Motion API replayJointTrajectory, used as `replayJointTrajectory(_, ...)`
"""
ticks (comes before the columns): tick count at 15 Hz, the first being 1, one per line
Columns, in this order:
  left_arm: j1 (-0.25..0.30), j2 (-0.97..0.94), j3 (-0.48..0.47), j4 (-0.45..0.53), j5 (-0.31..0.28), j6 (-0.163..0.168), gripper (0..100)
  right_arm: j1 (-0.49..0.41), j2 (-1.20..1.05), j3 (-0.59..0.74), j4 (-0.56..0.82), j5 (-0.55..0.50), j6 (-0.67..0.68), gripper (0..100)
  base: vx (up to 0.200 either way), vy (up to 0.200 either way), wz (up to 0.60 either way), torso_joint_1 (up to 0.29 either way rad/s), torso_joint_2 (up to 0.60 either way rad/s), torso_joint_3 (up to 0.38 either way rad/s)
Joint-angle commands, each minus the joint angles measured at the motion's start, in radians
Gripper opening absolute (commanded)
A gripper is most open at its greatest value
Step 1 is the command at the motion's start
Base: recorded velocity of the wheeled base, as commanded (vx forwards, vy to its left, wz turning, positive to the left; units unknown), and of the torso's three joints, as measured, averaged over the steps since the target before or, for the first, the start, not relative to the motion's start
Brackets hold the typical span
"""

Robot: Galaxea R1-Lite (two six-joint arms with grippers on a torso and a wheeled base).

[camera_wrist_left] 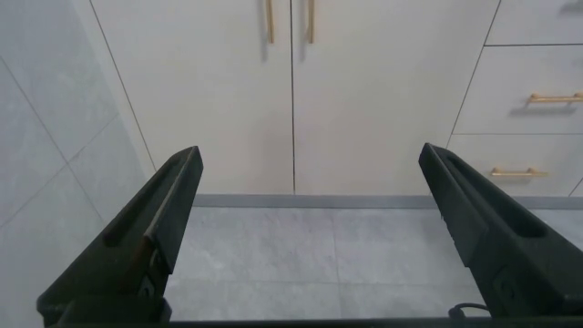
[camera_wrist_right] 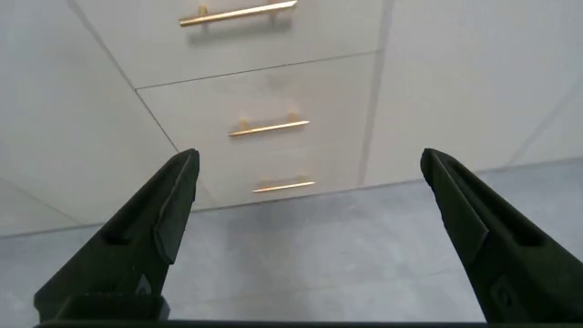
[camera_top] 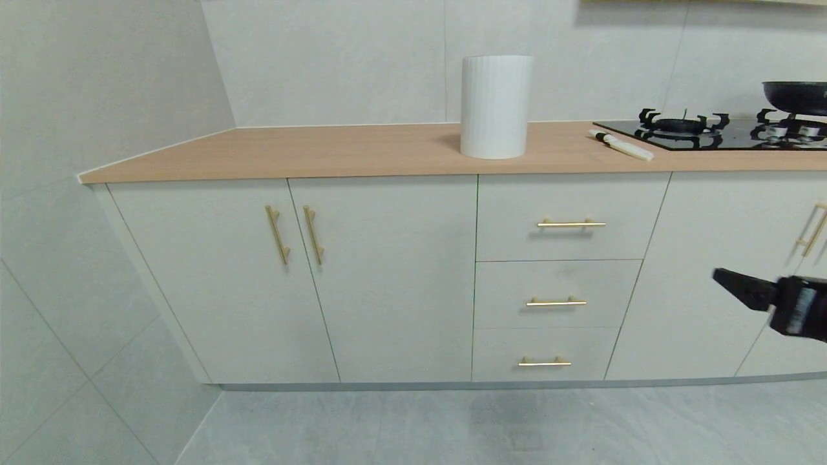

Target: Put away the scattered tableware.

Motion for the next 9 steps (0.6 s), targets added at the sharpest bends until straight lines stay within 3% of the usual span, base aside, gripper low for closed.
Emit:
replayJointTrajectory(1, 0.000, 0.002, 0.000, 0.000, 0.000, 0.001, 100, -0.022, -0.485, 0.222, 0.115, -0.020, -0.075, 100, 0.000, 0.000, 0.00, 0.000, 0.00, 0.000)
replayJointTrajectory(3, 0.000, 0.000, 0.000, 0.000, 0.000, 0.000, 100, -0.024, -0.677, 0.239, 0.308, -0.060, -0.097, 100, 0.000, 0.000, 0.00, 0.000, 0.00, 0.000)
replayJointTrajectory(5, 0.000, 0.000, 0.000, 0.000, 0.000, 0.001, 100, -0.102, -0.813, 0.241, 0.437, -0.052, -0.112, 100, 0.000, 0.000, 0.00, 0.000, 0.00, 0.000)
replayJointTrajectory(9, 0.000, 0.002, 0.000, 0.000, 0.000, 0.000, 100, -0.208, -1.074, 0.374, 0.457, 0.023, -0.207, 100, 0.000, 0.000, 0.00, 0.000, 0.00, 0.000)
